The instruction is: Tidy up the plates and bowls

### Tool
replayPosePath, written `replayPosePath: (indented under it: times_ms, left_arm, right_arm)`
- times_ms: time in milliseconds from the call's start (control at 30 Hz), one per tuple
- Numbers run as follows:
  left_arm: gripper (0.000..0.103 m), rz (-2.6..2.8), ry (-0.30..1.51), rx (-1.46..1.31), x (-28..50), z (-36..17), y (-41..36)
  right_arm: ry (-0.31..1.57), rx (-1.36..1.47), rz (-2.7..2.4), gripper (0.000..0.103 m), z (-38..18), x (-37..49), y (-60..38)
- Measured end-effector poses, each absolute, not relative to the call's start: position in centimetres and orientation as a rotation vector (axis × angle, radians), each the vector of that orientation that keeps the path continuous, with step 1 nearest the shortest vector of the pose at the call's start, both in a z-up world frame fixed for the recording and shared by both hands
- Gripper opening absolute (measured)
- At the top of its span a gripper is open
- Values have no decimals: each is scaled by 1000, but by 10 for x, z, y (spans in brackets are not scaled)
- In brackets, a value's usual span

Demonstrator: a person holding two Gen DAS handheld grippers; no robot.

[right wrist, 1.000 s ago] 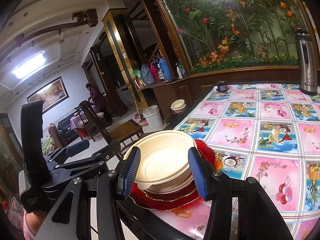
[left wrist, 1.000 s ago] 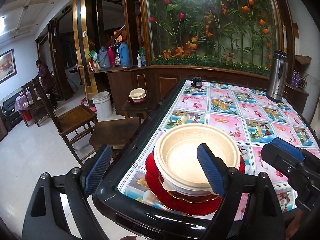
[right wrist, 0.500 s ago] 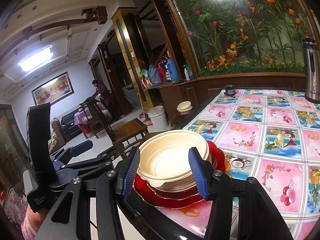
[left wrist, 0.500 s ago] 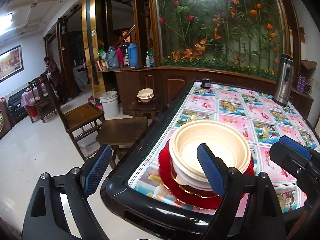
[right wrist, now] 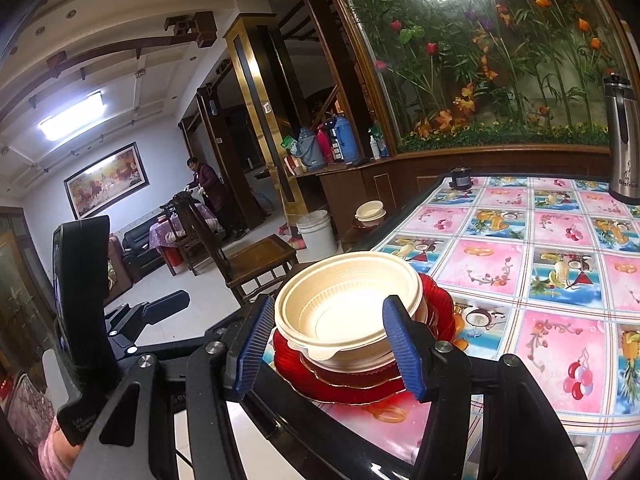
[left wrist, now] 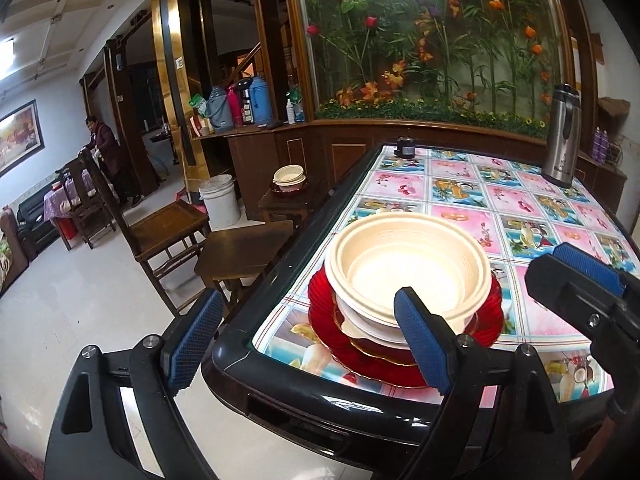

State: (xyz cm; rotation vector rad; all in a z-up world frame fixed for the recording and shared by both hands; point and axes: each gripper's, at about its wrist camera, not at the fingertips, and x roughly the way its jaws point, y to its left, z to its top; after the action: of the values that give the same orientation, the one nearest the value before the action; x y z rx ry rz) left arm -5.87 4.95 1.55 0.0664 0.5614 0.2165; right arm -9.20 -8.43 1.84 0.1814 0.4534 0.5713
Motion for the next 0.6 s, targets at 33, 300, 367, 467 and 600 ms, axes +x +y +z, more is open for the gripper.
replayPosePath:
  times_ms: [33, 300, 367, 467, 600]
  left_arm:
    - [88, 213, 558, 71, -60, 16, 48]
    - [88, 191, 543, 90, -65, 22, 40]
    - [88, 187, 542, 92, -65, 22, 39]
    - [88, 183, 543, 92, -67, 22, 38]
    - [88, 181, 540, 96, -68, 23, 38]
  right_arm:
    - [448, 179, 569, 58, 19, -93, -85]
    - [429, 183, 563, 58, 22, -98, -91]
    - [422, 182, 563, 58, 23, -99, -92]
    - [405, 178, 561, 58, 25, -103, -93]
    - [401, 178, 562, 58, 26, -105, -94]
